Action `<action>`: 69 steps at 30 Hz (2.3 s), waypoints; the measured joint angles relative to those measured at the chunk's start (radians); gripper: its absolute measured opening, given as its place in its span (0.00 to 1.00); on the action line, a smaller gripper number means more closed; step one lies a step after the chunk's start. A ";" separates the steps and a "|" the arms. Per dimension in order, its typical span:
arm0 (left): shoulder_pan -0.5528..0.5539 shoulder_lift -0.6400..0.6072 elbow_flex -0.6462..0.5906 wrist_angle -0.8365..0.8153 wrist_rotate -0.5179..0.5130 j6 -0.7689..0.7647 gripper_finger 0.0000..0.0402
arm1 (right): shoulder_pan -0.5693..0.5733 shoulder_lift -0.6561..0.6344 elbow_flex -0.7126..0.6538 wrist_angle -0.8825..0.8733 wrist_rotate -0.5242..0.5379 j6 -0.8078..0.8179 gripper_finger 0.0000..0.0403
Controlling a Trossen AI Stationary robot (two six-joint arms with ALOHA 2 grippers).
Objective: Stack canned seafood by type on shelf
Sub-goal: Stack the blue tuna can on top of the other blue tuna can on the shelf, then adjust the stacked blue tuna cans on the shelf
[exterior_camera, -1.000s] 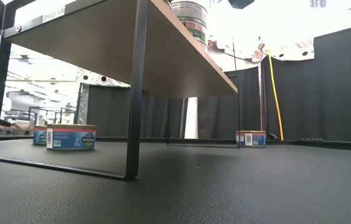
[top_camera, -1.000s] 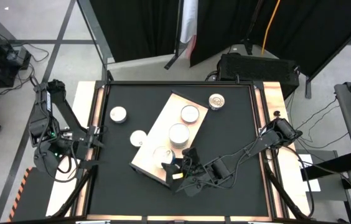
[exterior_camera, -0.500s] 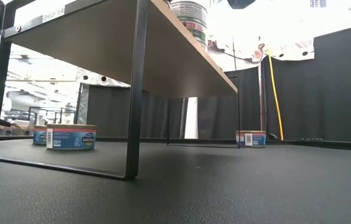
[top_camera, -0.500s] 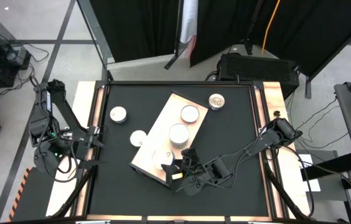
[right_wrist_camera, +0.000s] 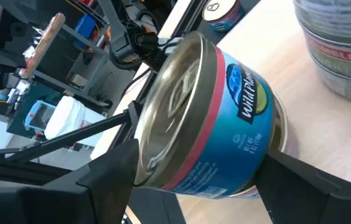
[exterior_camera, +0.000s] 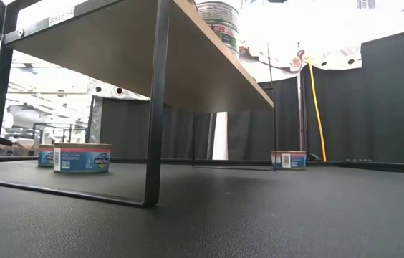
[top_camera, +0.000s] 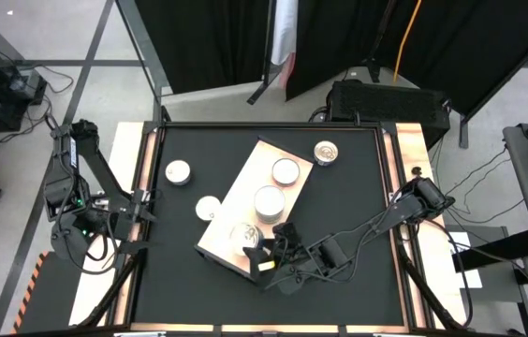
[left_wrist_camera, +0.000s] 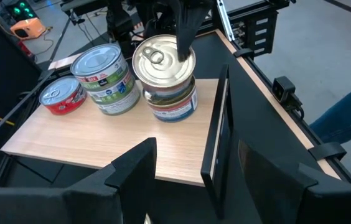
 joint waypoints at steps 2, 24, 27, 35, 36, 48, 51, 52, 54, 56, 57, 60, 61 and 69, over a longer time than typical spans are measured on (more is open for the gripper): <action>0.000 0.000 0.000 0.000 0.000 0.000 0.57 | 0.000 0.000 0.012 -0.013 0.000 -0.012 0.73; 0.000 0.000 0.000 0.000 0.000 0.000 0.57 | -0.013 0.000 0.063 -0.138 -0.064 0.050 0.73; 0.000 0.000 0.000 0.000 0.000 0.000 0.57 | -0.023 0.000 0.068 -0.138 -0.083 0.052 0.73; 0.000 0.000 0.000 0.000 0.000 0.001 0.57 | -0.051 0.000 0.069 -0.140 -0.154 0.051 0.73; 0.000 0.000 0.000 0.000 0.001 0.001 0.57 | -0.051 0.000 0.069 -0.137 -0.155 0.036 0.73; 0.000 0.000 0.000 -0.003 0.001 0.007 0.57 | -0.050 0.000 0.069 -0.133 -0.182 0.001 0.75; 0.000 0.000 0.000 -0.003 0.013 0.007 0.57 | -0.050 0.000 0.069 -0.133 -0.183 -0.005 0.77; 0.000 0.000 0.000 -0.004 0.017 0.008 0.57 | -0.050 0.000 0.069 -0.129 -0.184 -0.008 0.78; 0.000 0.000 0.000 -0.003 0.022 0.008 0.57 | -0.050 -0.004 0.069 -0.127 -0.186 -0.011 0.80; 0.000 0.000 0.000 -0.003 0.023 0.008 0.57 | -0.048 -0.009 0.069 -0.122 -0.186 -0.013 0.82; 0.000 0.000 0.000 -0.003 0.023 0.007 0.57 | -0.048 -0.015 0.069 -0.120 -0.186 -0.012 0.83; 0.000 0.000 0.000 -0.003 0.023 0.006 0.57 | -0.047 -0.031 0.069 -0.137 -0.185 0.001 0.84; 0.000 0.000 0.000 -0.003 0.023 0.006 0.57 | -0.047 -0.036 0.069 -0.139 -0.186 0.003 0.84; 0.000 0.000 0.000 -0.004 0.023 0.004 0.57 | 0.001 -0.124 0.069 -0.241 -0.257 0.011 0.84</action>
